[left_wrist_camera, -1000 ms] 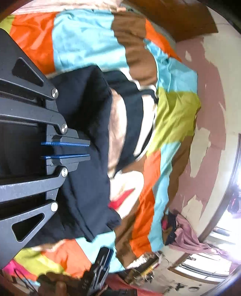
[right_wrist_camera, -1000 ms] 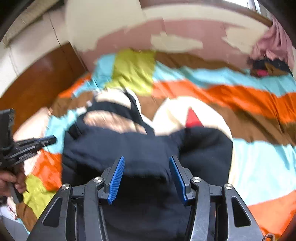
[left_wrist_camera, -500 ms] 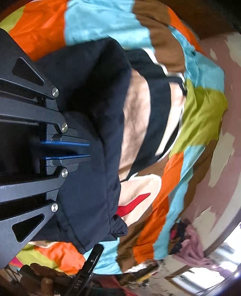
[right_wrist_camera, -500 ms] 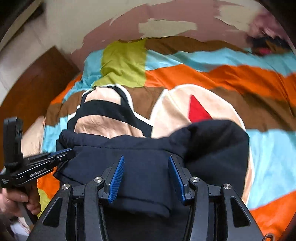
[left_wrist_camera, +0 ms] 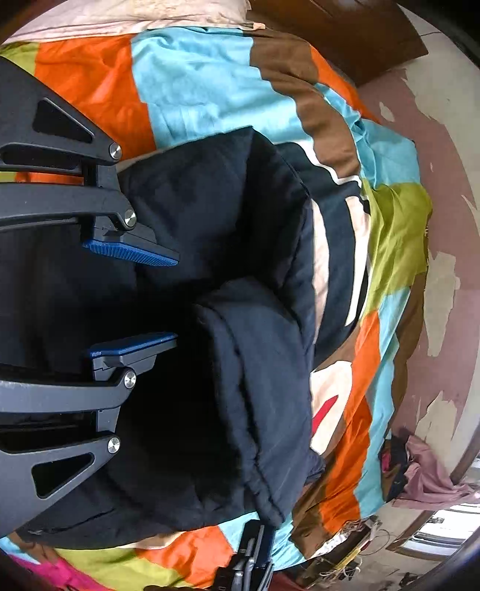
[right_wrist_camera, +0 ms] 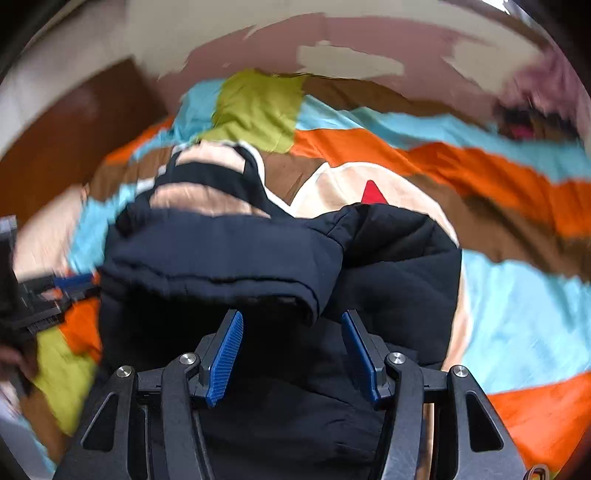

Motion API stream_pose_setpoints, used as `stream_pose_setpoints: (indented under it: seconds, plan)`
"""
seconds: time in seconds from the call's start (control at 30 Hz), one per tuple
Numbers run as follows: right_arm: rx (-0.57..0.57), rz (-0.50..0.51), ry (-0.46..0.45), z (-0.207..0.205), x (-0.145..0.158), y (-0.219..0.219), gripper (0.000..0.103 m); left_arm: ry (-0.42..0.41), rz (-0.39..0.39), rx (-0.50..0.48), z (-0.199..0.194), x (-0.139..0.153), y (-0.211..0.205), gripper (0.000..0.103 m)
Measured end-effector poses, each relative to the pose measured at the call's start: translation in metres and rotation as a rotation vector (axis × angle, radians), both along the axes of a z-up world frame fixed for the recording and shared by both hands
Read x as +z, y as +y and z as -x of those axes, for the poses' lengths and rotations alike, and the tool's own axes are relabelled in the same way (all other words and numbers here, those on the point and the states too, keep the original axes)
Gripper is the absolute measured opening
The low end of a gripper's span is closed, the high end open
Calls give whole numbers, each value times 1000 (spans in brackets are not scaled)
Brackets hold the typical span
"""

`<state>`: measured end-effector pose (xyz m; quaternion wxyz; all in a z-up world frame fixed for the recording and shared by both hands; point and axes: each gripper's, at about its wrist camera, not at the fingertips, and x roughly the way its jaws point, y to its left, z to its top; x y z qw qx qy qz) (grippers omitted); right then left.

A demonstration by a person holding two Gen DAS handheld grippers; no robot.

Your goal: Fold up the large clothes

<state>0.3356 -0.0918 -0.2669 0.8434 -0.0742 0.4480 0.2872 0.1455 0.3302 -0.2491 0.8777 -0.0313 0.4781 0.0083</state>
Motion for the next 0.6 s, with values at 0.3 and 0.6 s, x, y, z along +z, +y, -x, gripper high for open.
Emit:
stream_pose_setpoints:
  seconds: [0.3, 0.6]
  plan:
    - [-36, -17, -41, -24, -6, 6, 45, -34, 50, 56, -38, 3, 8, 30]
    - [-30, -74, -54, -38, 0, 4, 6, -79, 106, 90, -40, 18, 17, 5]
